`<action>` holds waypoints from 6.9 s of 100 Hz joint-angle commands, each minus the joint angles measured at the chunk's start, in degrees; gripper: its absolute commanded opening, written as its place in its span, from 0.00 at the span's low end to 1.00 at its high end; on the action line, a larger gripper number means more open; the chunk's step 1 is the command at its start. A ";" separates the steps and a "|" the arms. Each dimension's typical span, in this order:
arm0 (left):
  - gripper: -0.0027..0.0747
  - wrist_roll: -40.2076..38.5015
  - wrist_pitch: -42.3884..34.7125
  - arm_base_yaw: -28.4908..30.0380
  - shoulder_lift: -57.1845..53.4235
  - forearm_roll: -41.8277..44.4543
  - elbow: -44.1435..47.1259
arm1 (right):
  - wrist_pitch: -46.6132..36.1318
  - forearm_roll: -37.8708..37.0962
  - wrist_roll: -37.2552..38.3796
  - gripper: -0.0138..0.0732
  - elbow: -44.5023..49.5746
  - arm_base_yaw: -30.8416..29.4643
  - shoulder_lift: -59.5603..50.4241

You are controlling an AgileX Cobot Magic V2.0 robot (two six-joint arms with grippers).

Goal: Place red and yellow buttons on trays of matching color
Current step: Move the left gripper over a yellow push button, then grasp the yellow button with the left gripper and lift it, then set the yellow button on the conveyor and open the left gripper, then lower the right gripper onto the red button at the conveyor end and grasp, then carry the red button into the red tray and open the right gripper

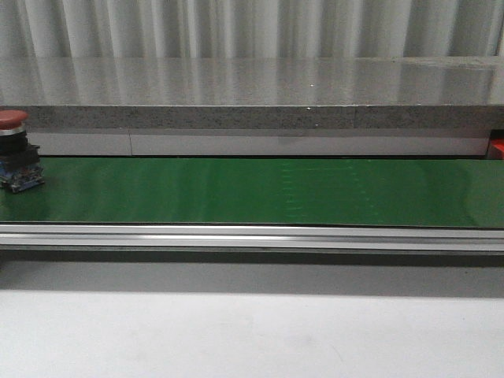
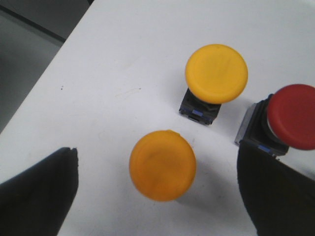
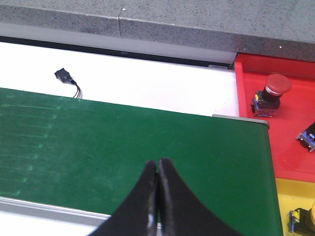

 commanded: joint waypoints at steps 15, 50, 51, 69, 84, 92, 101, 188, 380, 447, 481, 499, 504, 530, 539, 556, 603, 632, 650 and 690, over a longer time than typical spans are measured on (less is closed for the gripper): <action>0.83 -0.24 -2.75 0.01 2.61 -0.18 -5.35 | -4.01 -0.17 -0.49 0.08 -1.89 0.13 -0.59; 0.25 -0.24 -1.10 0.01 4.04 -0.18 -5.45 | -4.01 -0.17 -0.49 0.08 -1.89 0.13 -0.59; 0.20 -0.24 -0.88 0.01 4.04 -0.18 -5.45 | -4.01 -0.17 -0.49 0.08 -1.89 0.13 -0.59; 0.01 -0.14 1.75 0.01 0.95 0.41 -5.45 | -4.01 -0.17 -0.49 0.08 -1.89 0.13 -0.59; 0.01 0.89 3.85 -0.35 -6.35 0.25 -5.45 | -4.01 -0.17 -0.49 0.08 -1.89 0.13 -0.59; 0.01 1.03 5.76 -1.18 -11.57 -0.10 -5.45 | -4.01 -0.17 -0.49 0.08 -1.89 0.13 -0.59; 0.01 1.19 9.03 -2.85 -16.85 -0.21 -5.45 | -4.01 -0.17 -0.49 0.08 -1.89 0.13 -0.59; 0.01 2.76 4.74 -18.94 -19.07 -3.57 5.20 | -4.01 -0.17 -0.49 0.08 -1.89 0.13 -0.59; 0.13 8.32 -0.81 -31.97 -70.82 -9.83 36.66 | -4.07 -0.17 -0.49 0.08 -1.89 0.13 -0.54; 0.01 8.32 -2.80 -31.97 -71.38 -10.03 38.35 | -4.02 3.19 -0.49 0.89 -1.89 0.13 -0.47; 0.01 8.32 -2.80 -31.97 -71.38 -10.03 38.35 | 0.25 6.50 -1.05 0.86 -7.09 7.85 9.52; 0.01 8.32 -2.80 -31.97 -71.38 -10.03 38.35 | 1.56 6.50 -1.05 0.86 -12.22 14.21 19.66; 0.01 8.32 -2.80 -31.97 -71.38 -10.03 38.35 | 1.56 6.50 -1.05 0.86 -13.25 15.82 22.39; 0.01 8.32 -2.80 -31.97 -71.38 -10.03 38.35 | -0.50 6.50 -1.05 0.86 -19.33 21.44 34.64; 0.01 8.32 -2.80 -31.97 -71.38 -10.03 38.35 | -1.00 6.50 -1.05 0.86 -22.16 22.66 38.17; 0.01 8.32 -2.80 -31.97 -71.38 -10.03 38.35 | -2.58 6.50 -1.05 0.86 -26.99 23.19 43.86; 0.01 8.32 -2.80 -31.97 -71.38 -10.03 38.35 | -0.06 6.50 -0.99 0.32 -32.58 20.93 47.59; 0.01 8.32 -2.80 -31.97 -71.38 -10.03 38.35 | 9.05 6.44 -0.99 0.32 -43.40 2.17 44.85; 0.01 8.32 -2.80 -31.97 -71.38 -10.03 38.35 | 8.51 6.44 -0.99 0.32 -46.76 -11.62 44.98; 0.01 8.32 -2.80 -31.97 -71.38 -10.03 38.35 | -3.71 6.44 -0.99 0.32 -46.81 -29.47 51.64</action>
